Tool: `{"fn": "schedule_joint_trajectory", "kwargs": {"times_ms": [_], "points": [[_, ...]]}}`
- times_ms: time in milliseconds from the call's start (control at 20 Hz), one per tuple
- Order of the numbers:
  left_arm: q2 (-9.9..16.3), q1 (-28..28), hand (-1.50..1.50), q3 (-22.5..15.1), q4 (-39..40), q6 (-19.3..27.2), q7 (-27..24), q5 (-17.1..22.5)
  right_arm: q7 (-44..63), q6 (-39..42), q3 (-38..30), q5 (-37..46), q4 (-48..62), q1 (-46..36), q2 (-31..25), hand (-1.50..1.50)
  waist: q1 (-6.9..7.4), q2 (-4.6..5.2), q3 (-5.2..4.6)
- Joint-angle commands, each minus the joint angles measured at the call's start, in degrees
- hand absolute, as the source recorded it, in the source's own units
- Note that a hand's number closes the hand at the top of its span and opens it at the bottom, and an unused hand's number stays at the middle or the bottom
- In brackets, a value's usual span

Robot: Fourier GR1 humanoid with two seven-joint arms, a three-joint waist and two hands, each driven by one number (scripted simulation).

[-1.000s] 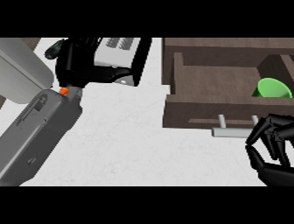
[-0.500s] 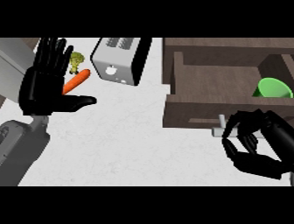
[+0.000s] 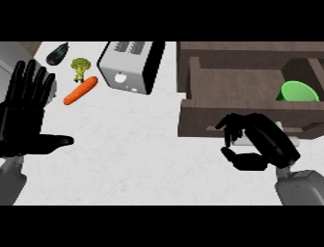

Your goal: Pick up the cup, place it into the drawer and close the drawer

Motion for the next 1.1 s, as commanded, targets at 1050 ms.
{"fn": "schedule_joint_trajectory", "kwargs": {"times_ms": [1050], "points": [[-1.1,5.9,-1.5,11.1,2.5,-14.7,2.2,-0.8,-21.5,-12.3,-13.3,7.2,70.1,-37.5,3.6,-1.5,1.34,0.82,0.11]]}}
